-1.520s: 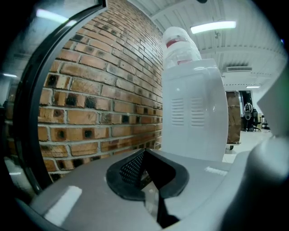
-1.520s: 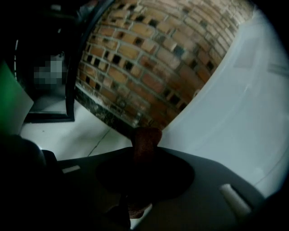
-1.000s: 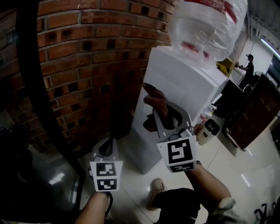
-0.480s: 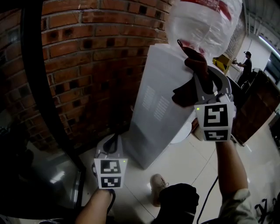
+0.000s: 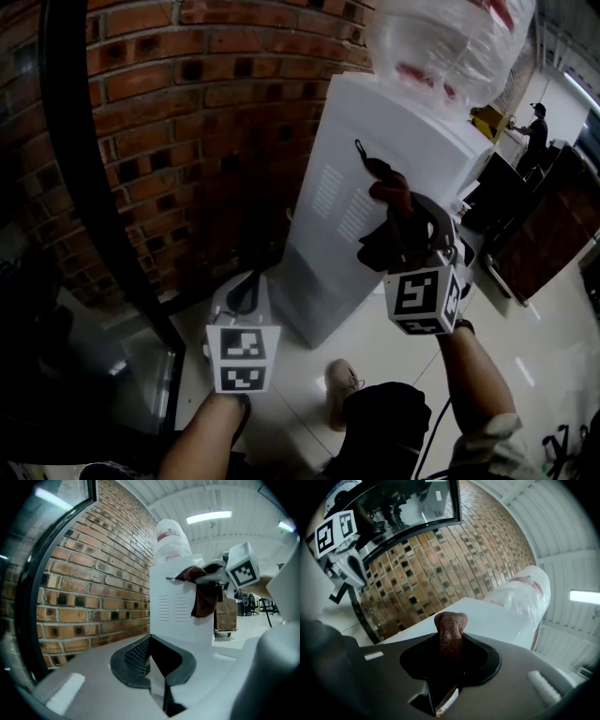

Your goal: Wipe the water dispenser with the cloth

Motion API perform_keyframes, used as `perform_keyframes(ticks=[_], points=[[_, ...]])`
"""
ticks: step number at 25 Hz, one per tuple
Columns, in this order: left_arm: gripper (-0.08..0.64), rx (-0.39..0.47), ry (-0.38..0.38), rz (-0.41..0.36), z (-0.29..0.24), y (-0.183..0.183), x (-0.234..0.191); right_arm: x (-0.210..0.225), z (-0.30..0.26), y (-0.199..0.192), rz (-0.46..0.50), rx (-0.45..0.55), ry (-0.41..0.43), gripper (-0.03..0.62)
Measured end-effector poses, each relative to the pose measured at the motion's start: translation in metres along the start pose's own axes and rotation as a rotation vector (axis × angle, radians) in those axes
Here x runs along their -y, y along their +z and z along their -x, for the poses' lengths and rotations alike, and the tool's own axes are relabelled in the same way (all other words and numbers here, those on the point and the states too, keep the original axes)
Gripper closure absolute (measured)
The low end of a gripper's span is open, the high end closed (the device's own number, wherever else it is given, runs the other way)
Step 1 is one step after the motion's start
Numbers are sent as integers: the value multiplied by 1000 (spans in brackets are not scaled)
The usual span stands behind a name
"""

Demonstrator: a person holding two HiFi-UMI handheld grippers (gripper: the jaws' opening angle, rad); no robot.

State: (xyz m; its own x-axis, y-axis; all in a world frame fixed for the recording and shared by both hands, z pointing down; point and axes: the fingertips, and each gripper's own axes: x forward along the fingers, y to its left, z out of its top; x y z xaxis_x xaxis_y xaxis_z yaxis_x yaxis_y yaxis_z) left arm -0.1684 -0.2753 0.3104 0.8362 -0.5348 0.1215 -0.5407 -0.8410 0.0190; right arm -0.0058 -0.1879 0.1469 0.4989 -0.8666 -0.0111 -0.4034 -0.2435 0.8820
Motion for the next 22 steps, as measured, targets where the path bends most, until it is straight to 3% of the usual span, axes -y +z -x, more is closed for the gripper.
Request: perform_keyframes(ticks=[6,16,22], points=[[560,-13,-2,3,-3,-3,-1,-99,-4,-61,63,-85,104,471],[560,-52,-19,-1,-12,-19,4,-229,1,-137,116,-262,285,471],[560,-72,-28,25,-17,-31,-1,-312,6,-183,161,-490,488,471]])
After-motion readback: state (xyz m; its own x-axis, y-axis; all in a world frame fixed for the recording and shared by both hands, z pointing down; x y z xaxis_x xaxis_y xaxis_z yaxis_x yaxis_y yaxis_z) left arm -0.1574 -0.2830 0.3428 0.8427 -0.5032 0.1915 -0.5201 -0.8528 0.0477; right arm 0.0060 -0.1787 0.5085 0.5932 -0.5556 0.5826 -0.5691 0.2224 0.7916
